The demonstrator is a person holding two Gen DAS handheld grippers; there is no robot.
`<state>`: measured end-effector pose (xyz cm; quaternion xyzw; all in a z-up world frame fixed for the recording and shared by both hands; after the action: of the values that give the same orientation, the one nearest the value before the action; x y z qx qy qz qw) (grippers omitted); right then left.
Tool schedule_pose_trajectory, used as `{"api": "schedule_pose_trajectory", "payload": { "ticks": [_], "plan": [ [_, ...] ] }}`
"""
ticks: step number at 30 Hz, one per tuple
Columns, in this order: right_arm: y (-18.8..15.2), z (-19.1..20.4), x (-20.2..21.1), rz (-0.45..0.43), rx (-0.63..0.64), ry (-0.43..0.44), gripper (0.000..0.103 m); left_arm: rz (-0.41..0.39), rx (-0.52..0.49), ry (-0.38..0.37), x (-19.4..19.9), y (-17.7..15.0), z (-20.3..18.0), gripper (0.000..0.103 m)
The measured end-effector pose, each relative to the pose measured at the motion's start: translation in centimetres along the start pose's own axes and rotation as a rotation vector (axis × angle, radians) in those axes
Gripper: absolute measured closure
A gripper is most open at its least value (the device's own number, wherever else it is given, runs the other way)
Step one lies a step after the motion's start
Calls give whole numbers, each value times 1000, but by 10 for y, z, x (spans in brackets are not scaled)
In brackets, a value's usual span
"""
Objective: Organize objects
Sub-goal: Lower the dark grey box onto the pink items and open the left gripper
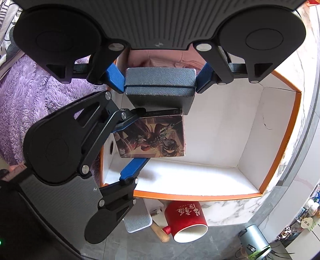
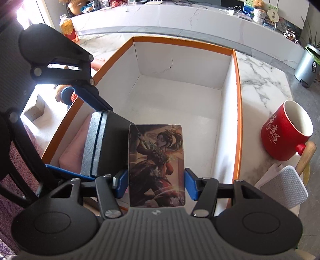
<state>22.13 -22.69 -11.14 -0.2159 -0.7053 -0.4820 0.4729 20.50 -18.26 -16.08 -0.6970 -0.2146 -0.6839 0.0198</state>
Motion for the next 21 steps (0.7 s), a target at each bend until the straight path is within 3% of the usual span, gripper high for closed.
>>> {"api": "schedule_pose_trajectory", "payload": {
  "ticks": [7,14,17,21],
  "plan": [
    [1,2,-3,70,56,-19,44,-32,-6,-22,8,-2,4,13],
    [6,1,-6,117,57,-8,43,-80,4,-97,26,-12,-1,12],
    [6,4,-8,126,102,-44,44,-76,18,-68,20,-12,6,21],
    [10,9,-9,134,150,-64,44,-119,82,-111,21,-13,13,31]
  ]
}}
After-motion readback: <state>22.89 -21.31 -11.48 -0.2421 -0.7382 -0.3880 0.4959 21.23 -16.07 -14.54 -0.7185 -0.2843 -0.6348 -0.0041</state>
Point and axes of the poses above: each gripper's, at about its wrist camera, not at the fingertips, and x roughly against the way its jaws point, z to its left, y to its top, the point moved 9 cm from there along -x, roughly the way its jaws point, and after that the axes turned 10 degrees about -y, right-handed, at the moved point
